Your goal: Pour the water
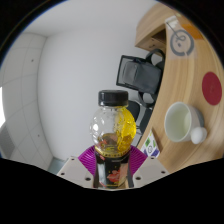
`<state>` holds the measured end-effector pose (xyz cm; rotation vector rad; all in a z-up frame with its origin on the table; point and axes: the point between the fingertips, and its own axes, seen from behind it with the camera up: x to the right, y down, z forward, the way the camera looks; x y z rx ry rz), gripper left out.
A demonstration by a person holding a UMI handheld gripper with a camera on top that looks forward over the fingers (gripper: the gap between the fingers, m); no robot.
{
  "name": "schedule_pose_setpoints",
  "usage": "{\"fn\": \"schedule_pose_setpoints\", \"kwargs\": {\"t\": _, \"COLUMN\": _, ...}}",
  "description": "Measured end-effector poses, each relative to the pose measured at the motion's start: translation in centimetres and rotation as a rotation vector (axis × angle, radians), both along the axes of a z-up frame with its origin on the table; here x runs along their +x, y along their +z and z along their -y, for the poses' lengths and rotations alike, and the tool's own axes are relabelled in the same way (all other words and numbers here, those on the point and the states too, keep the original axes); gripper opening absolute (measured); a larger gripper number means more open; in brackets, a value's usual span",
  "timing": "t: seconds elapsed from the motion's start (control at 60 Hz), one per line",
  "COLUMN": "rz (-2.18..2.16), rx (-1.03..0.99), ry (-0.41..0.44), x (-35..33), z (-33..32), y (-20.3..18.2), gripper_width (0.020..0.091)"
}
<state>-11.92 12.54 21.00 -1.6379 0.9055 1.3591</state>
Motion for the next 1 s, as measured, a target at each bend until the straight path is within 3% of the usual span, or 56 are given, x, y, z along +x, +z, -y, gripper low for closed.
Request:
{"fn": "schedule_pose_setpoints", "kwargs": {"t": 0.233, "rz": 0.719, "rx": 0.249, "ry": -0.073, "x": 11.3, "z": 1.7, "y": 6.9, "gripper_width": 0.0388}}
{"fn": "schedule_pose_setpoints", "kwargs": {"t": 0.333, "rz": 0.958, "rx": 0.276, "ry": -0.104, "x": 16.4, "z": 1.8, "y": 6.3, "gripper_width": 0.0388}}
{"fn": "schedule_pose_setpoints", "kwargs": {"t": 0.5, "rz": 1.315, "rx": 0.249, "ry": -0.103, "x": 22.2, "z": 1.7, "y": 1.1, "gripper_width": 0.0386}}
{"fn": "schedule_pose_setpoints", "kwargs": {"t": 0.733, "rz": 1.425, "rx": 0.200, "ry": -0.003, "x": 23.2, "z": 1.6, "y": -7.8, "gripper_width": 0.0388}}
{"fn": "schedule_pose_setpoints", "kwargs": {"t": 1.0, "rz": 1.412, "rx": 0.192, "ry": 0.044, "x": 22.5, "z": 1.5, "y": -12.6, "gripper_width": 0.0391}}
